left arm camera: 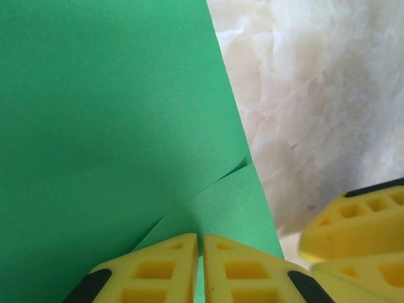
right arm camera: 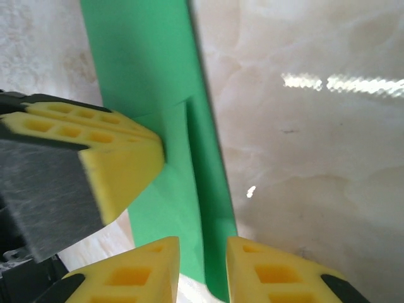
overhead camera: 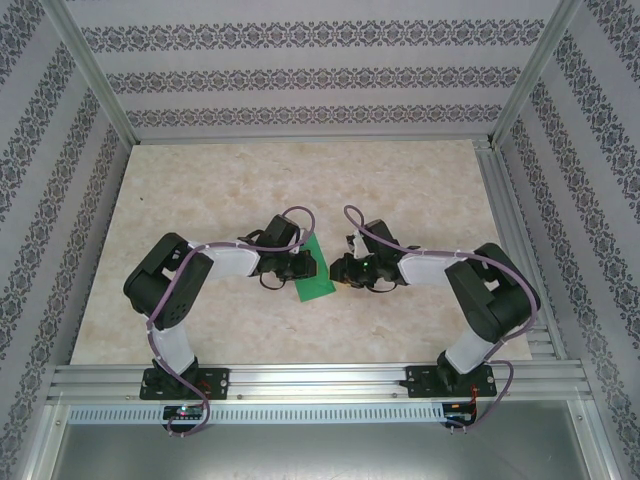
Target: Fold a paper plane with a square sheet of paper (pick it up from the middle)
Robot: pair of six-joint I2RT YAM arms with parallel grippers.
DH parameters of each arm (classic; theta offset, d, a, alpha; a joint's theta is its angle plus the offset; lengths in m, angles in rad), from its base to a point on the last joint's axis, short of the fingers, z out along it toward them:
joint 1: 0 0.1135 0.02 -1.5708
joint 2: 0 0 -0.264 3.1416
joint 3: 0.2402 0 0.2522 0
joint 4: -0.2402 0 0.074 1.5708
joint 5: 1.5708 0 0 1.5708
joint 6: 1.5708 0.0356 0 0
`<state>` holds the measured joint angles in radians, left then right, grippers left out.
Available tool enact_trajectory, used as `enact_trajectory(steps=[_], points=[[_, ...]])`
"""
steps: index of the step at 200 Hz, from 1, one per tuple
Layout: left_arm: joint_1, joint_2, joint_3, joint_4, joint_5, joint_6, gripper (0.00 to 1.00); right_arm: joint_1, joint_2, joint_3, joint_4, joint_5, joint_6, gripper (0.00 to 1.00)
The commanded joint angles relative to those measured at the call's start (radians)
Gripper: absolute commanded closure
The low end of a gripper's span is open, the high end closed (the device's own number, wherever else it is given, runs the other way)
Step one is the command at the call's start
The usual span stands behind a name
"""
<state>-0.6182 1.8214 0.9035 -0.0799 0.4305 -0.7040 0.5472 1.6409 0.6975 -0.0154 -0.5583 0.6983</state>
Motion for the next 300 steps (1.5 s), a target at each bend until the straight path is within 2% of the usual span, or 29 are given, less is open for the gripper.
enact_trajectory(steps=[1, 31, 78, 168, 233, 271, 300], points=[[-0.013, 0.049, 0.006, -0.090, -0.073, 0.008, 0.87, 0.001, -0.066, 0.006, -0.032, 0.031, -0.057, 0.73], [-0.012, 0.057, 0.018, -0.107, -0.078, -0.009, 0.87, 0.053, -0.090, 0.025, -0.079, 0.065, -0.099, 0.75], [-0.012, 0.064, 0.023, -0.119, -0.087, -0.025, 0.87, 0.135, -0.027, 0.078, -0.161, 0.122, -0.147, 0.84], [-0.013, 0.057, 0.024, -0.134, -0.108, -0.029, 0.86, 0.156, 0.050, 0.140, -0.255, 0.223, -0.165, 0.85], [-0.012, 0.056, 0.031, -0.158, -0.137, -0.030, 0.84, 0.126, 0.021, 0.125, -0.256, 0.256, -0.135, 0.84], [-0.012, 0.055, 0.034, -0.159, -0.139, -0.031, 0.83, 0.123, -0.094, 0.093, -0.220, 0.283, -0.131, 0.77], [-0.012, 0.058, 0.037, -0.157, -0.135, -0.031, 0.83, 0.122, -0.090, 0.092, -0.244, 0.312, -0.173, 0.73]])
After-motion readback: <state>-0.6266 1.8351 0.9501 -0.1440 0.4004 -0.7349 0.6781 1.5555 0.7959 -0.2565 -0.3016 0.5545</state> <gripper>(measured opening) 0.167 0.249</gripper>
